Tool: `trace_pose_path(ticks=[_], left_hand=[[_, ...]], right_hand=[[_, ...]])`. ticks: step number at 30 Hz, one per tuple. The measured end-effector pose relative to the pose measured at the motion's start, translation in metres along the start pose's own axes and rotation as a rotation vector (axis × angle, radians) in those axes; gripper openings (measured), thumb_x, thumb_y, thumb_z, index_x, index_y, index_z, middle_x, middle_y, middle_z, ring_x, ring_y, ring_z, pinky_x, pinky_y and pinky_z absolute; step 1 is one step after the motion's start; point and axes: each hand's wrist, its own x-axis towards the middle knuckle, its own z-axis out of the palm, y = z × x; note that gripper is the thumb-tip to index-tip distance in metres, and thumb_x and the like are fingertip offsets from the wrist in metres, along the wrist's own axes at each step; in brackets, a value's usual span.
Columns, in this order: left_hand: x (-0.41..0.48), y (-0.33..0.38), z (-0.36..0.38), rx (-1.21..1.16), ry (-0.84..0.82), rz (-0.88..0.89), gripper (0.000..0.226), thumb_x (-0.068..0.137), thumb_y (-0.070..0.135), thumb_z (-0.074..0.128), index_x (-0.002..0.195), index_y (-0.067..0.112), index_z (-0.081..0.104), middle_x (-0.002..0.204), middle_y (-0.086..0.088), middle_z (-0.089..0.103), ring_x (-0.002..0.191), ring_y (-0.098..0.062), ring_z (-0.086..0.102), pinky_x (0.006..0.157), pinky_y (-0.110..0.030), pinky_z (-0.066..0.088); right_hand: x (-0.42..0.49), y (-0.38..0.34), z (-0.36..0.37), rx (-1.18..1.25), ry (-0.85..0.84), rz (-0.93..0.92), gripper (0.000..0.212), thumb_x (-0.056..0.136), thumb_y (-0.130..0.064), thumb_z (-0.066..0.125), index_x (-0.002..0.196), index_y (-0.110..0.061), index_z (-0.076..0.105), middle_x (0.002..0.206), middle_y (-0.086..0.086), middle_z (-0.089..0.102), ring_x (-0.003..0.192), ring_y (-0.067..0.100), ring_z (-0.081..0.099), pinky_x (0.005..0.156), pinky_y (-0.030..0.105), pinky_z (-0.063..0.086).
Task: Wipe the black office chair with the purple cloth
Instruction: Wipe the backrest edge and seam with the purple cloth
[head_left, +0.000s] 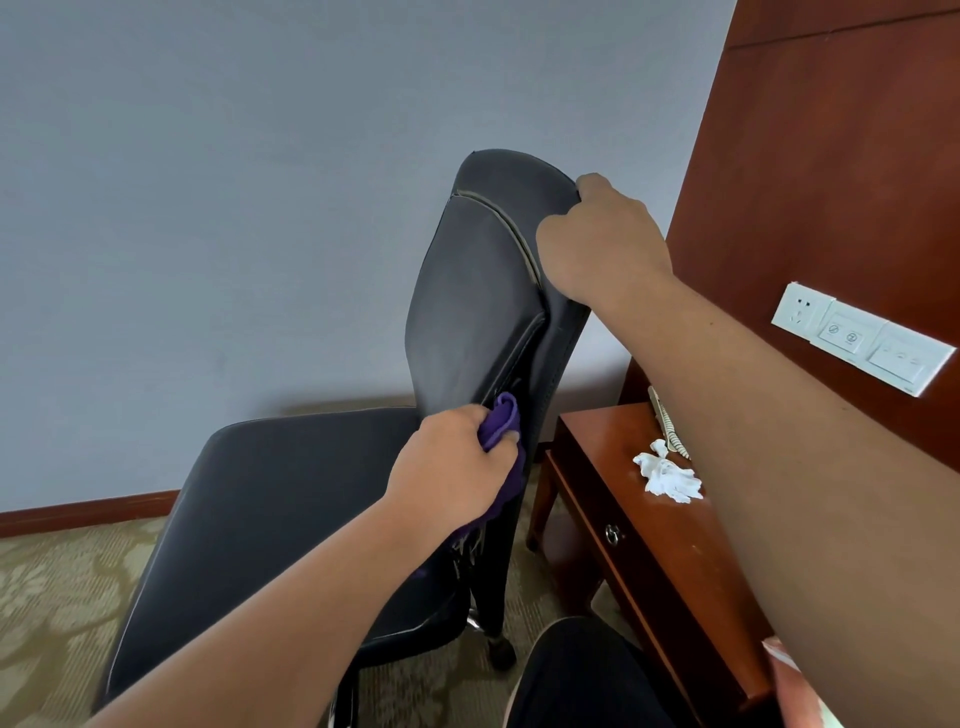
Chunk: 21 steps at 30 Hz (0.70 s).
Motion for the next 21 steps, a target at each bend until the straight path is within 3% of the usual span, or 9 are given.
trace_pose_path(ticks=[6,8,13,17,21], left_hand=[[0.000,0.002,0.005,0.203,0.058,0.064,0.022,0.101,0.046,0.052,0.095,0.025,0.059,0.074,0.010,0.062,0.066,-0.012,0.063,0.063,-0.029,0.056],[-0.003,-0.001,0.010,0.242,0.035,0.042,0.022,0.102,0.046,0.050,0.094,0.026,0.055,0.076,0.008,0.062,0.068,-0.014,0.063,0.065,-0.031,0.057],[-0.002,0.000,0.005,0.150,0.035,-0.006,0.023,0.102,0.045,0.052,0.092,0.025,0.057,0.076,0.008,0.063,0.067,-0.013,0.063,0.059,-0.025,0.050],[0.006,0.011,-0.004,0.123,0.147,0.045,0.022,0.101,0.048,0.051,0.091,0.028,0.052,0.074,0.010,0.059,0.066,-0.011,0.059,0.057,-0.025,0.042],[0.004,0.009,0.002,0.276,0.183,0.090,0.028,0.102,0.051,0.046,0.103,0.025,0.056,0.076,0.011,0.056,0.071,-0.017,0.061,0.064,-0.031,0.049]], right_hand=[[0.000,0.001,-0.001,-0.002,-0.009,0.002,0.045,0.086,-0.020,0.041,0.131,-0.015,0.045,0.093,-0.002,0.054,0.086,0.024,0.054,0.063,0.033,0.040],[-0.001,0.002,-0.001,-0.005,-0.009,0.004,0.037,0.086,-0.020,0.041,0.122,-0.016,0.046,0.091,-0.002,0.053,0.084,0.023,0.053,0.058,0.032,0.036],[-0.002,-0.001,-0.001,0.010,-0.017,-0.002,0.036,0.085,-0.021,0.040,0.121,-0.017,0.046,0.100,0.001,0.057,0.090,0.026,0.055,0.065,0.033,0.039],[-0.002,-0.001,-0.002,0.007,-0.015,-0.005,0.044,0.085,-0.021,0.040,0.128,-0.015,0.046,0.102,0.003,0.057,0.091,0.027,0.055,0.069,0.035,0.042],[-0.002,0.000,-0.002,0.009,-0.016,-0.002,0.043,0.086,-0.021,0.040,0.128,-0.015,0.046,0.098,0.001,0.055,0.088,0.026,0.055,0.066,0.034,0.040]])
